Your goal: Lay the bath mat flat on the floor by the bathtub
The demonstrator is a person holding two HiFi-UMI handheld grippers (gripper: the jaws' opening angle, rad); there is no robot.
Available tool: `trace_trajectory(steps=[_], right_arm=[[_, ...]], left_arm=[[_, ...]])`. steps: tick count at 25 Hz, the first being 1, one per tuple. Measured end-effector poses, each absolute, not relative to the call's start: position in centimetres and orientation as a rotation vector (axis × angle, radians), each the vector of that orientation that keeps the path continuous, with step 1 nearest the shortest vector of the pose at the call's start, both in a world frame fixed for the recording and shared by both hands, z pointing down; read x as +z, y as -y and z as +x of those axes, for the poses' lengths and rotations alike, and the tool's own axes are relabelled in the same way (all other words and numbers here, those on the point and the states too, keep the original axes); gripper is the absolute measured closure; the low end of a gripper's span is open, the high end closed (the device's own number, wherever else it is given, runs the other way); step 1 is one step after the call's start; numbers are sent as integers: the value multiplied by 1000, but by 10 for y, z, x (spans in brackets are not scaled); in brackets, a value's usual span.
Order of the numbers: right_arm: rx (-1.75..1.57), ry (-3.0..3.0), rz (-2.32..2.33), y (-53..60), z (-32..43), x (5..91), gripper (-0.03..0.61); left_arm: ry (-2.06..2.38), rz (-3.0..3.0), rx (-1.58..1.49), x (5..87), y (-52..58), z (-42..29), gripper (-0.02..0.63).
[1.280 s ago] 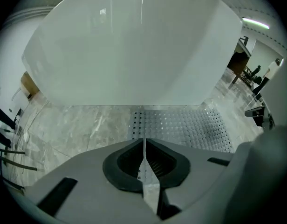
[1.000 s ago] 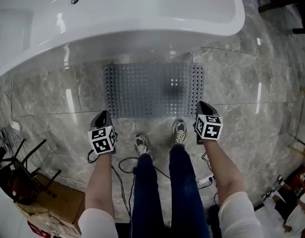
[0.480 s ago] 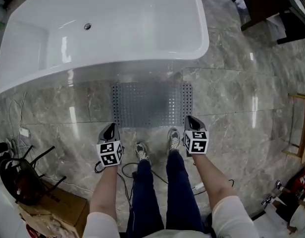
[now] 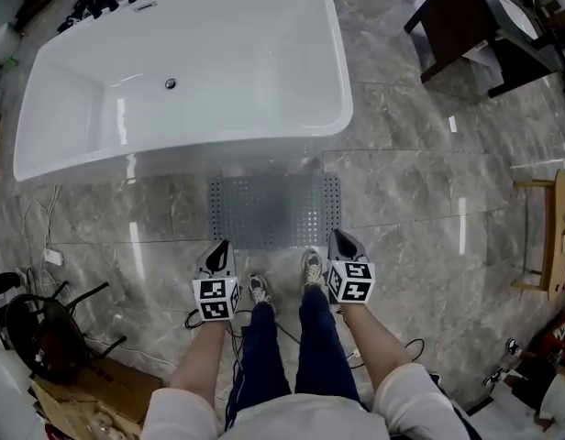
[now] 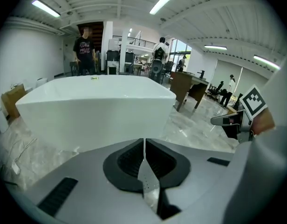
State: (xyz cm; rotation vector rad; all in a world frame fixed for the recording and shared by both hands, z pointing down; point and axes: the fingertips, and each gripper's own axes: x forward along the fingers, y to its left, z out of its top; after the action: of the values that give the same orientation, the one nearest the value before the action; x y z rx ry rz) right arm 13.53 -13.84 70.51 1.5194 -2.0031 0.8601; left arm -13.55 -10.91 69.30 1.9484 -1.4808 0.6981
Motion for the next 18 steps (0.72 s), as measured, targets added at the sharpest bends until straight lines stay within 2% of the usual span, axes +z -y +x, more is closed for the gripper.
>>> trace_trajectory(steps=[18], right_arm=[[561, 2335, 1544, 130, 109, 475, 549]], left_arm=[[1521, 2232, 522, 484, 102, -112, 571]])
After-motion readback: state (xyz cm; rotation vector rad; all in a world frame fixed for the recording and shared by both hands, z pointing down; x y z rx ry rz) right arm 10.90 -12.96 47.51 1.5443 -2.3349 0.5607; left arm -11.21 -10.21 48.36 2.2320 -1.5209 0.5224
